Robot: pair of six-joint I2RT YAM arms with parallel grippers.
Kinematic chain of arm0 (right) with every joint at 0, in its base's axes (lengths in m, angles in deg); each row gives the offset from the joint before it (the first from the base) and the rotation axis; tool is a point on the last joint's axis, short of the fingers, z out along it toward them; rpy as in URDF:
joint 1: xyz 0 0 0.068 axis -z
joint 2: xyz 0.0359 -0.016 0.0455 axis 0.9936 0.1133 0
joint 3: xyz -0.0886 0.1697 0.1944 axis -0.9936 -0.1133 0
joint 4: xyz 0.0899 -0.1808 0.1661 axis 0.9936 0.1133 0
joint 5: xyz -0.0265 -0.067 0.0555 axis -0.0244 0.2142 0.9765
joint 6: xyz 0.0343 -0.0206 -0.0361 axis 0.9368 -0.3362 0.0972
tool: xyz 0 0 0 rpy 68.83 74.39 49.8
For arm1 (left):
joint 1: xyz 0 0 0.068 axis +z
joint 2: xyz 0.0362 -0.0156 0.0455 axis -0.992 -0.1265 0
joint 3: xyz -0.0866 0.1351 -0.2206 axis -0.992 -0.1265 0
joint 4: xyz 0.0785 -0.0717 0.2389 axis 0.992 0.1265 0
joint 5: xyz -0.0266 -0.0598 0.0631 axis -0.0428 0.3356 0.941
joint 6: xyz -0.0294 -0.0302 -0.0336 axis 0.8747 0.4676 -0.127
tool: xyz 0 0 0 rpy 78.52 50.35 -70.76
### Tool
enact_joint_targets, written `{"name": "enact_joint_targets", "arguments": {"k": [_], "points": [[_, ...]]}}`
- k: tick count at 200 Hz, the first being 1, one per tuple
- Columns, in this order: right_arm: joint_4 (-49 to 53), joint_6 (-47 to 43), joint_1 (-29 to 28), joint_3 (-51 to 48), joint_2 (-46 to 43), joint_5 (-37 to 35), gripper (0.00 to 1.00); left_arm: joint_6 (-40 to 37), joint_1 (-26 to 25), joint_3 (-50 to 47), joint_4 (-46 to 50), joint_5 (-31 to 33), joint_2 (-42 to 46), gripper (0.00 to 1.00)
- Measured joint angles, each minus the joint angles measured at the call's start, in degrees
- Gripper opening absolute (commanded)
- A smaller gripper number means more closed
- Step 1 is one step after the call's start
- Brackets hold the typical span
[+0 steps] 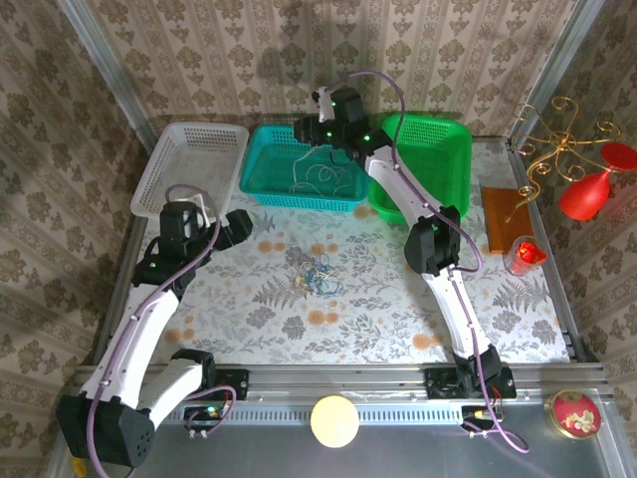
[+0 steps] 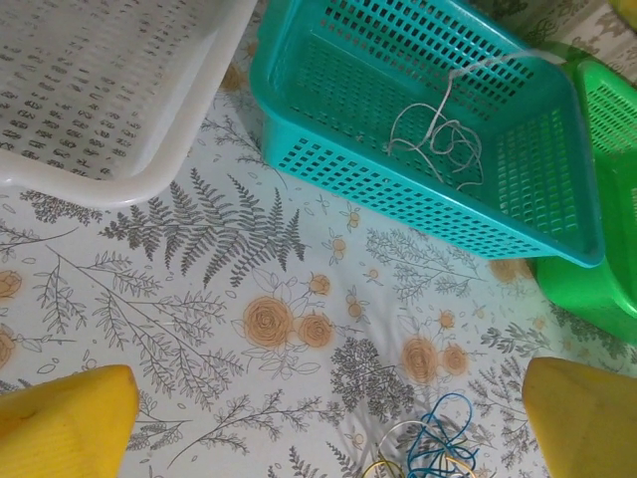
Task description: Untangle the cables
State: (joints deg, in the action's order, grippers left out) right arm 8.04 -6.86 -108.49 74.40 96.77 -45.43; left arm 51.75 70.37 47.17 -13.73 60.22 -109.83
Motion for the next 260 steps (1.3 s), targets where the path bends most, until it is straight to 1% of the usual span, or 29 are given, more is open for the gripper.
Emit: {"name": "enact_joint_targets", "arguments": {"k": [17,38,49,66,81,103,129,142,154,182,192,207,228,260], "points": [[2.86,-0.96,-0.02,0.83,0.28,-0.33,0.64,0.26,0.04,-0.09,-0.2,-0.55,0.07,1.0],[6.14,-1.51,0.35,0.74,-0.31,-0.68,0.63,0.5,0.04,-0.96,-0.72,-1.55,0.44,1.0],[7.39,-1.99,0.35,-1.07,-1.77,-0.68,0.63,0.76,0.04,-1.68,-1.33,-1.9,0.7,1.0],[9.09,-2.56,0.35,-6.64,-6.82,-0.87,0.63,0.94,0.04,-3.15,-2.36,-2.6,1.11,1.0],[9.55,-2.93,0.17,-13.51,-13.22,-1.09,0.62,1.31,0.04,-4.7,-3.54,-3.3,1.33,1.0],[8.11,-3.58,-1.14,-26.93,-25.79,-1.55,0.62,2.01,0.04,-7.04,-5.31,-4.61,1.53,1.0],[1.73,-2.82,-3.52,-46.21,-41.42,-1.66,0.61,3.1,0.02,-10.14,-7.52,-6.6,1.55,1.0],[-1.99,-1.53,-4.7,-55.6,-47.12,-1.66,0.6,3.67,-0.07,-11.41,-8.26,-7.61,1.55,1.0],[-5.11,-0.02,-5.27,-63.63,-50.49,-1.68,0.59,3.91,-0.39,-12.39,-8.9,-8.31,1.55,1.0],[-11.23,3.89,-6.12,-82.14,-52.87,-2.49,0.54,4.55,-2.49,-13.68,-9.92,-9.16,1.53,1.0],[-12.26,5.11,-6.56,-87.71,-52.87,-2.91,0.5,4.74,-3.65,-13.73,-10.25,-9.22,1.53,1.0],[-14.05,7.21,-7.78,-95.41,-52.87,-3.21,0.47,4.94,-5.27,-13.84,-10.58,-9.11,1.53,1.0],[-17.31,10.38,-9.64,-102.38,-52.96,-3.39,0.46,5.01,-7.34,-14.34,-10.75,-8.76,1.38,1.0],[-23.08,14.45,-10.97,-105.88,-52.96,-3.43,0.46,5.38,-9.68,-14.56,-10.8,-7.45,0.22,1.0]]}}
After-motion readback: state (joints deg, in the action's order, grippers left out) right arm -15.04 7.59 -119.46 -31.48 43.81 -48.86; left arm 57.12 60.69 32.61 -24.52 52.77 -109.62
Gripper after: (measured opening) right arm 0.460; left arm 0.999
